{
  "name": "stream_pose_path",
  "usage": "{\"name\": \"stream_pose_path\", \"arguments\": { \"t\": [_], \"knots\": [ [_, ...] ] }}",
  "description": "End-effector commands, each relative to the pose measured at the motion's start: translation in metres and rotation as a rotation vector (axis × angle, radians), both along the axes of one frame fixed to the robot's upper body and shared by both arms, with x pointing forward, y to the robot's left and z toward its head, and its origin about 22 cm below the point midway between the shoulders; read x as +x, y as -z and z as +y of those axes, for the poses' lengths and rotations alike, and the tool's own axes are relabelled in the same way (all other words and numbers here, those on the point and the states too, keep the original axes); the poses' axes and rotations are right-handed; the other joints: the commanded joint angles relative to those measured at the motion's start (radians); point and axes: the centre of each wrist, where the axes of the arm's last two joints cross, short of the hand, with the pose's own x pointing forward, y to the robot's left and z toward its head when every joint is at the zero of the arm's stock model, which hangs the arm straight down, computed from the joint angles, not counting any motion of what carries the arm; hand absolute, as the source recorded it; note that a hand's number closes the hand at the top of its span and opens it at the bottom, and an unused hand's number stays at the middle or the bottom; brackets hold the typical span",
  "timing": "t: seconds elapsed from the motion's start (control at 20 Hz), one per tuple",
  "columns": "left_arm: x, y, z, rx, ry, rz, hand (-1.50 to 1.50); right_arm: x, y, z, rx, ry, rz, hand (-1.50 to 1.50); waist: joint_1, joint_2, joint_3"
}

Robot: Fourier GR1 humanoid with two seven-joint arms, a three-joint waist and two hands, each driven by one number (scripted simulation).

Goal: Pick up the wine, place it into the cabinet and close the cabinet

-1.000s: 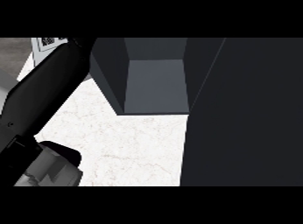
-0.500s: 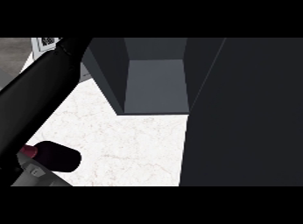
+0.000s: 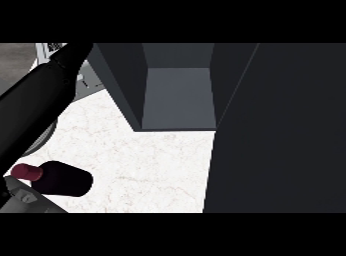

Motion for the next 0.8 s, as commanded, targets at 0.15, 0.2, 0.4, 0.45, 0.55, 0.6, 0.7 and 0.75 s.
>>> {"name": "stream_pose_path", "arguments": {
  "t": [0.15,0.2,0.4,0.45,0.55,0.6,0.7,0.75],
  "knots": [
    [-0.004,0.013,0.018,-0.158,0.02,0.131,-1.5,-0.01,-0.001,-0.014,-0.016,0.065,-0.033,-1.5,0.002,0.003,0.0],
    [-0.007,0.018,0.013,-0.167,0.02,0.138,-1.5,-0.019,-0.006,-0.001,-0.011,0.06,-0.026,-1.5,0.0,0.001,-0.001],
    [0.008,0.029,0.028,-0.193,0.01,0.183,-1.5,-0.011,0.003,-0.009,-0.02,0.075,-0.052,-1.5,-0.001,0.005,0.0],
    [0.007,0.029,0.033,-0.206,0.018,0.189,-1.5,-0.019,-0.004,-0.02,-0.013,0.118,-0.045,-1.5,-0.006,0.003,0.0],
    [0.001,0.047,0.038,-0.223,0.023,0.186,-1.5,-0.017,0.002,-0.019,-0.016,0.102,-0.053,-1.5,-0.003,0.005,0.0],
    [0.002,0.048,0.043,-0.224,0.004,0.2,-1.5,-0.022,-0.004,-0.026,-0.027,0.094,-0.06,-1.5,-0.003,0.004,0.0],
    [0.013,0.059,0.046,-0.247,-0.002,0.201,-1.5,-0.021,-0.003,-0.025,-0.044,0.087,-0.062,-1.5,-0.006,0.005,0.0],
    [0.019,0.066,0.055,-0.258,-0.033,0.199,-1.5,-0.016,0.002,-0.028,-0.041,0.087,-0.067,-1.5,-0.004,0.007,0.0]
  ]
}}
